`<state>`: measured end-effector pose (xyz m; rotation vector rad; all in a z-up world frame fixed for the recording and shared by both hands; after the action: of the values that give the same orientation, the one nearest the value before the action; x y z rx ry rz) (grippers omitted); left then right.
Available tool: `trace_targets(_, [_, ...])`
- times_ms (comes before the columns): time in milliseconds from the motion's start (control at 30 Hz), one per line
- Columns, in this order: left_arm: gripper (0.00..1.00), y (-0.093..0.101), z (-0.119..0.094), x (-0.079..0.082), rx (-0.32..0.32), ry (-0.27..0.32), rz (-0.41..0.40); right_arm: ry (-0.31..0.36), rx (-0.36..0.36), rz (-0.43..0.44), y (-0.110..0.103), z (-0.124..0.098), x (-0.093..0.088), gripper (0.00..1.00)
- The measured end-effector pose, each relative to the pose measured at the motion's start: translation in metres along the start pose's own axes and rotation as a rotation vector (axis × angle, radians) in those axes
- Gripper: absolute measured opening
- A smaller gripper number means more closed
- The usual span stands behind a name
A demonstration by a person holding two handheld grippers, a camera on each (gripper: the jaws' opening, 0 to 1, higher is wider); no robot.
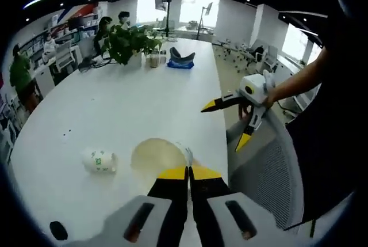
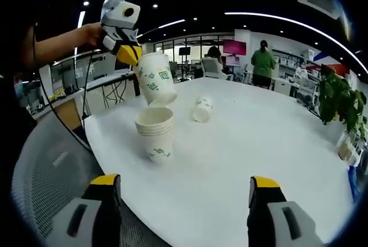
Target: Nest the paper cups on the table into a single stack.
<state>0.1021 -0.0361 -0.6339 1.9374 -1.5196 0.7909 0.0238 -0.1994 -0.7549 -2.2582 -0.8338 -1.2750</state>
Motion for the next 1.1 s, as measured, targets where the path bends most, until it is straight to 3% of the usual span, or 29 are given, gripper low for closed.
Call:
trace_targets(500, [0.0,0.011,0.012,-0.011,-0.011,-0.083,0.07,-0.014,-0.001,0.002,0.002,0.0,-0.003,0.91])
trace_targets(733, [0.0,0.002,0.015,-0.019,-0.004,-0.115,0.117,-0.018,-0.001,0.003,0.002,0.001,-0.003,0.9])
trace_targets(1100, [0.0,0.008,0.037,-0.029,-0.029,-0.176,0.178,-0.029,-0.007,0.006,0.0,0.0,-0.003,0.89])
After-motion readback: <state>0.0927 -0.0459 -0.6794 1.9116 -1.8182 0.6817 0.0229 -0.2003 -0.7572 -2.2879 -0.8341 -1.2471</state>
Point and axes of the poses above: the point that each gripper's makers call its tool centre point, and the gripper's own axes: z roughly forward along the fingers, y roughly to its right, x roughly out of its top, the point moved 3 cm from there along -z, roughly backward along the fingers, and after that the axes turned 5 degrees about x, right-handed, at the moved point
